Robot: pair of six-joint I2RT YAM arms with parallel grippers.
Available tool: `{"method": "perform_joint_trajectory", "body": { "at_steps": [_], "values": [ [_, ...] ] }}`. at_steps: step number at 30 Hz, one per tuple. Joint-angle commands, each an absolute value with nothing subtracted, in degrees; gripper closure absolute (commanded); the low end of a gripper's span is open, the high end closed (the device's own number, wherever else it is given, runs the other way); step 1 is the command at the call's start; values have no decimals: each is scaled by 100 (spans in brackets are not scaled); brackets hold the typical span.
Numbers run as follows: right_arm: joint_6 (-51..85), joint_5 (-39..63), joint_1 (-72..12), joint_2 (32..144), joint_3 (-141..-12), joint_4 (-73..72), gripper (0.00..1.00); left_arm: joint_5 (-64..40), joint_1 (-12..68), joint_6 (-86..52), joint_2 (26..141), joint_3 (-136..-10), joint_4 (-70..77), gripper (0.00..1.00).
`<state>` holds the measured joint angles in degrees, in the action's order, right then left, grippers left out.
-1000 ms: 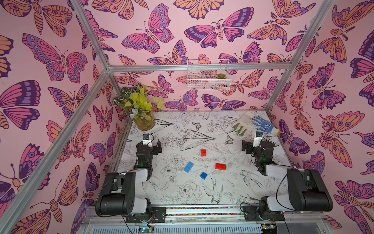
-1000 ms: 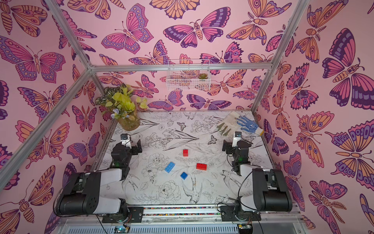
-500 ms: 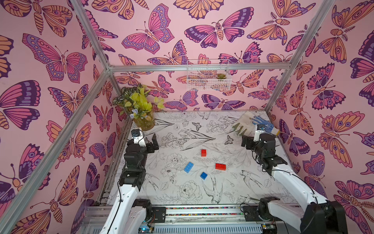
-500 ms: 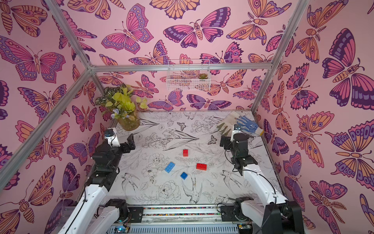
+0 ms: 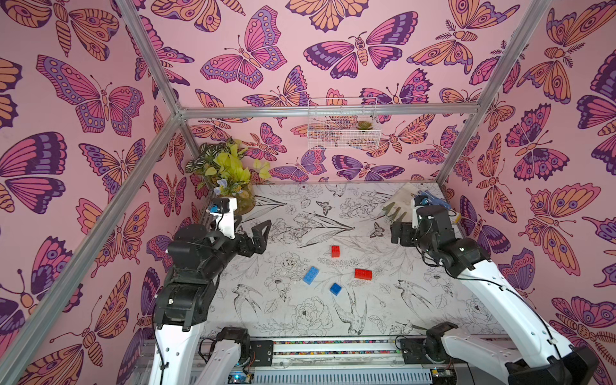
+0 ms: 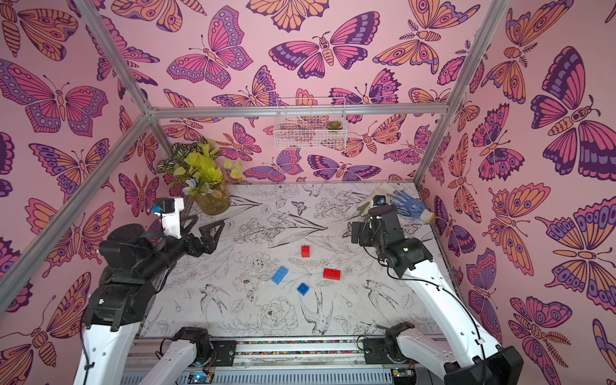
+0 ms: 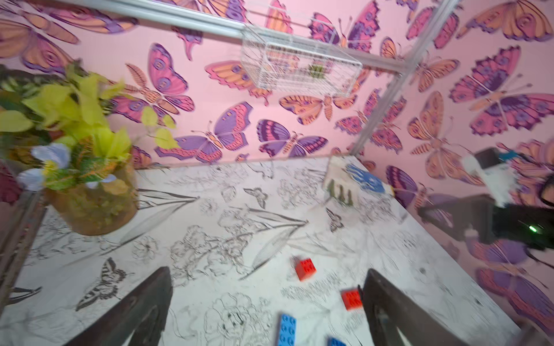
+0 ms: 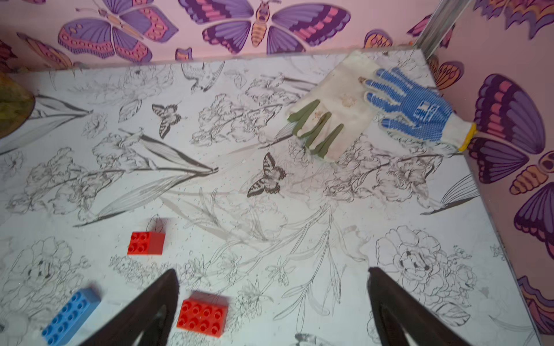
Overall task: Assemble the letter f with lego
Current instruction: Adjust the lego brick at the center of the board.
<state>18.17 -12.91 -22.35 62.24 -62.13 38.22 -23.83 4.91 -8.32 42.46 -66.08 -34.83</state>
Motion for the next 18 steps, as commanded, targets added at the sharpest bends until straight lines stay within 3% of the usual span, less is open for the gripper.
{"method": "perform_joint_trajectory", "body": {
  "at_steps": [1,8,18],
  "values": [
    [2053,-925,-2543,6606,-6502,4890,1,-3539,513,-551,4250,-6741,-4328,0],
    [2263,-787,-3259,7298,-6563,4695,1,-4022,512,42,4128,-6777,-5014,0],
    [2846,-671,-3870,8212,-6893,4212,1,-3846,675,459,3715,-6182,-5158,0]
  ]
}}
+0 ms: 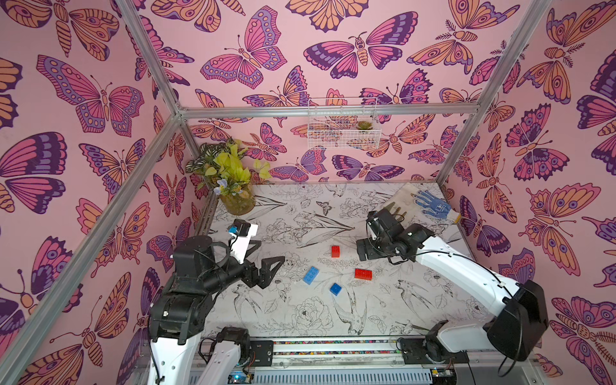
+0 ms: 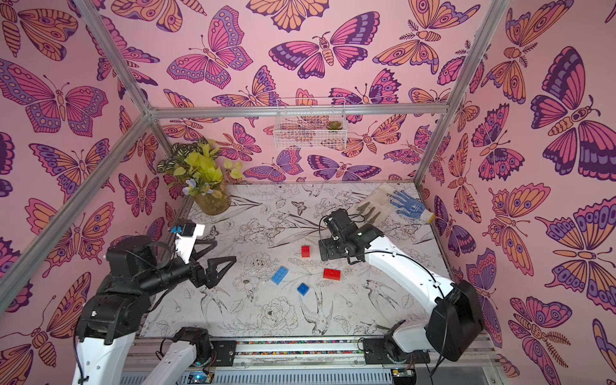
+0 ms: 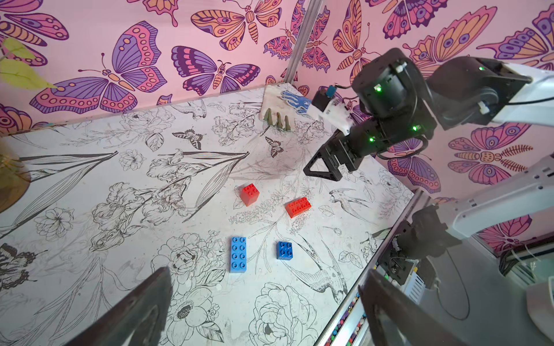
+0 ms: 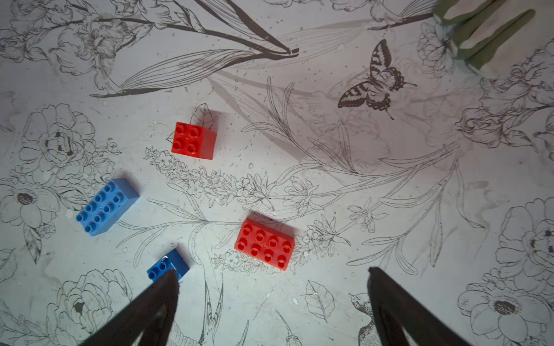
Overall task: Assemble the letter f with lego
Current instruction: Adjust the lego brick at the center of the board.
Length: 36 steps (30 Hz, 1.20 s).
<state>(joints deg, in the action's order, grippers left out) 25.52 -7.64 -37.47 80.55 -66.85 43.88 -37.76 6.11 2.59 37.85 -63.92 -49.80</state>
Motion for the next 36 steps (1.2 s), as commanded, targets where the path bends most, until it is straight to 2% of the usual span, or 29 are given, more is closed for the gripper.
{"method": "perform_joint_trajectory", "body": {
  "at_steps": [1,8,12,15,24,36],
  "values": [
    [2895,-656,-3889,8334,-6948,4211,1,-3814,692,457,3673,-6079,-5151,0],
    [3111,-582,-4057,9313,-7632,4359,2,-3547,731,494,3097,-5444,-5116,0],
    [3257,-485,-4155,9815,-8001,4405,13,-3651,770,551,2764,-5216,-4997,0],
    [3369,-489,-4202,10103,-8150,4369,14,-3778,789,558,2664,-5075,-4891,0],
    [3401,-541,-4236,10658,-8574,4506,16,-3542,938,414,2711,-4784,-4705,0],
    [3454,-450,-4331,11219,-8912,4579,26,-3567,1043,421,2696,-4764,-4708,0]
  ]
}}
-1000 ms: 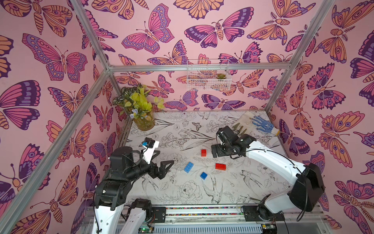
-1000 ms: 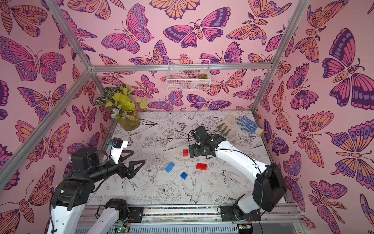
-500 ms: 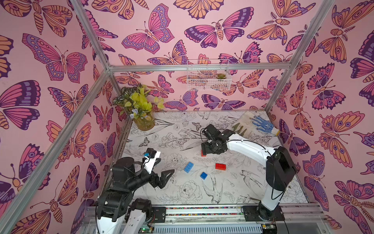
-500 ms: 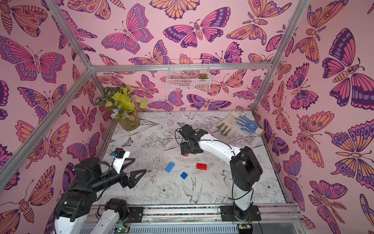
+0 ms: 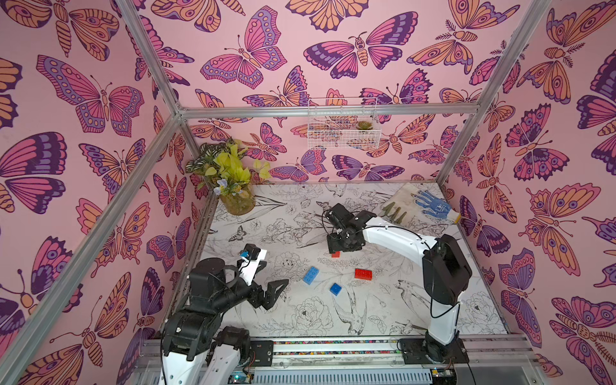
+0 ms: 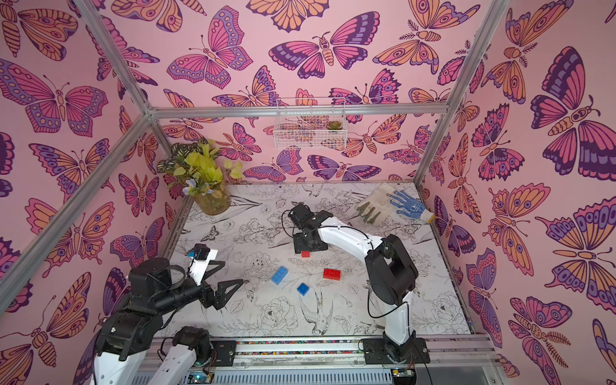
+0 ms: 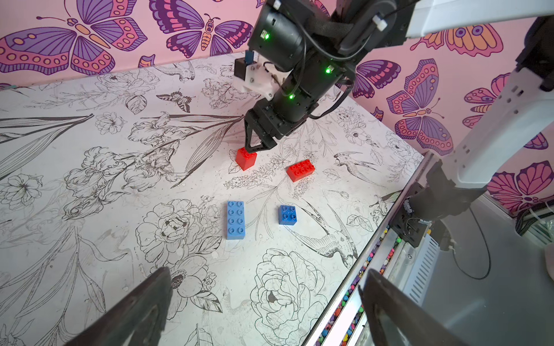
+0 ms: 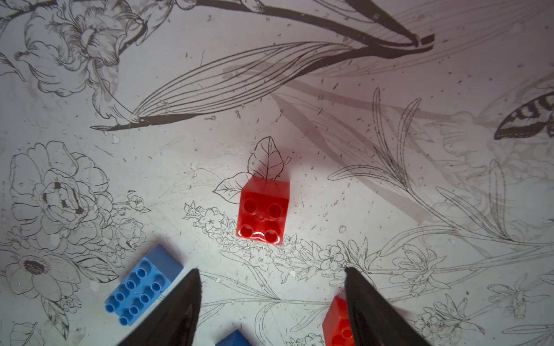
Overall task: Assemble the letter f with lego
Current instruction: Adjust the lego brick at the center of the board.
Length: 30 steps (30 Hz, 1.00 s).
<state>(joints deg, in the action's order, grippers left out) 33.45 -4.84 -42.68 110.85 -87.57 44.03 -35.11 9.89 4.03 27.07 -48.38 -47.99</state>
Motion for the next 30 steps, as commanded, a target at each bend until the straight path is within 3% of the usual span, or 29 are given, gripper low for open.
{"method": "perform_joint_trajectory", "body": {
  "at_steps": [1,30],
  "values": [
    [3463,-434,-4336,11255,-8929,4587,26,-3568,1052,422,2703,-4771,-4711,0],
    [3296,-562,-4351,11989,-9343,4571,36,-3480,1152,396,2672,-4764,-4709,0]
  ]
}}
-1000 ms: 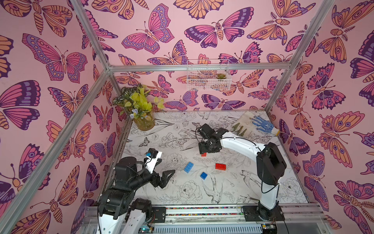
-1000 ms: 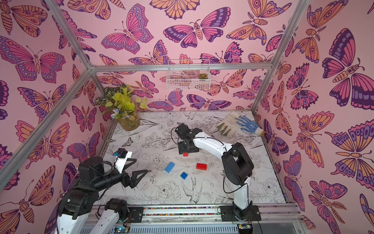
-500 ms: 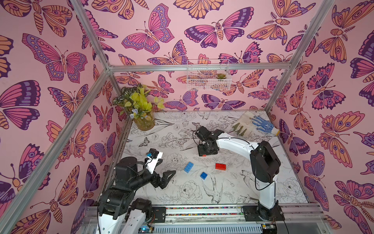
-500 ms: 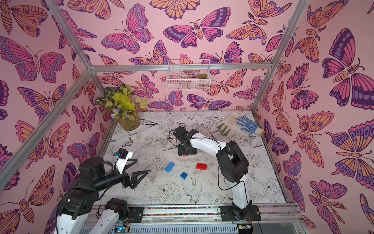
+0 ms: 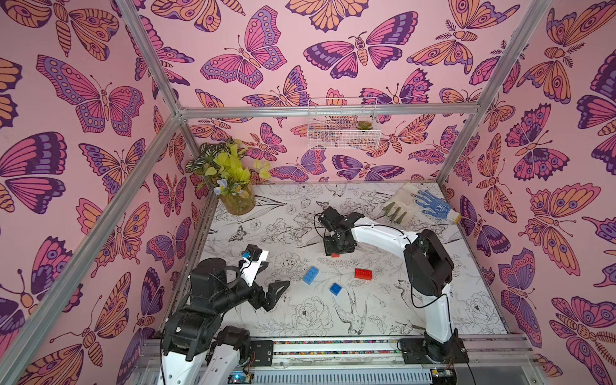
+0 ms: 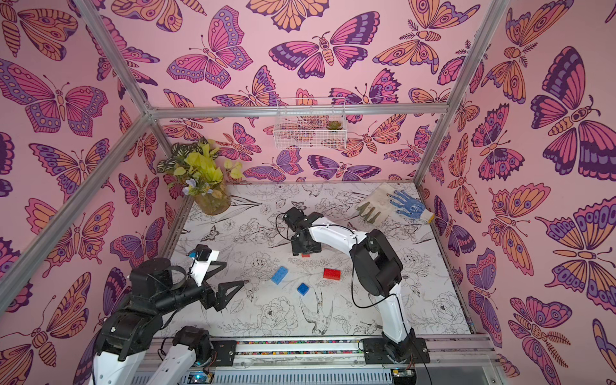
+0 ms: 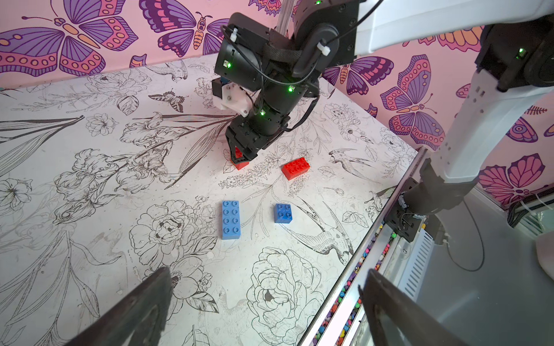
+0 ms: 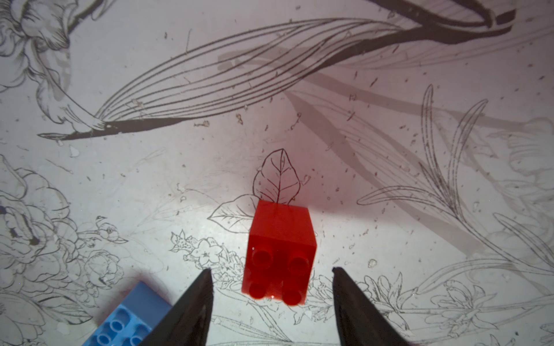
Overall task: Assemble the letter f with lego
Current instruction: Adjust the lego brick at the center of the board.
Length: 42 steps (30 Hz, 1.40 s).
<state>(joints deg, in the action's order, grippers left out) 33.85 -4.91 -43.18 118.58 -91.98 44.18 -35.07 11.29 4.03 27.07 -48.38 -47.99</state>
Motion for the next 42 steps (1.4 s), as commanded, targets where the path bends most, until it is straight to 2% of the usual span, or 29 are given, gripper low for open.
{"method": "perform_joint_trajectory", "body": {
  "at_steps": [1,22,29,42],
  "values": [
    [3296,-563,-4358,12000,-9350,4579,37,-3483,1151,392,2672,-4764,-4705,0],
    [3306,-650,-4351,12211,-9519,4693,53,-3522,1191,404,2675,-4764,-4711,0],
    [3340,-636,-4348,12213,-9510,4693,67,-3524,1213,404,2680,-4764,-4709,0],
    [3148,-718,-4352,11951,-9371,4893,74,-3524,1252,404,2711,-4764,-4711,0]
  ]
}}
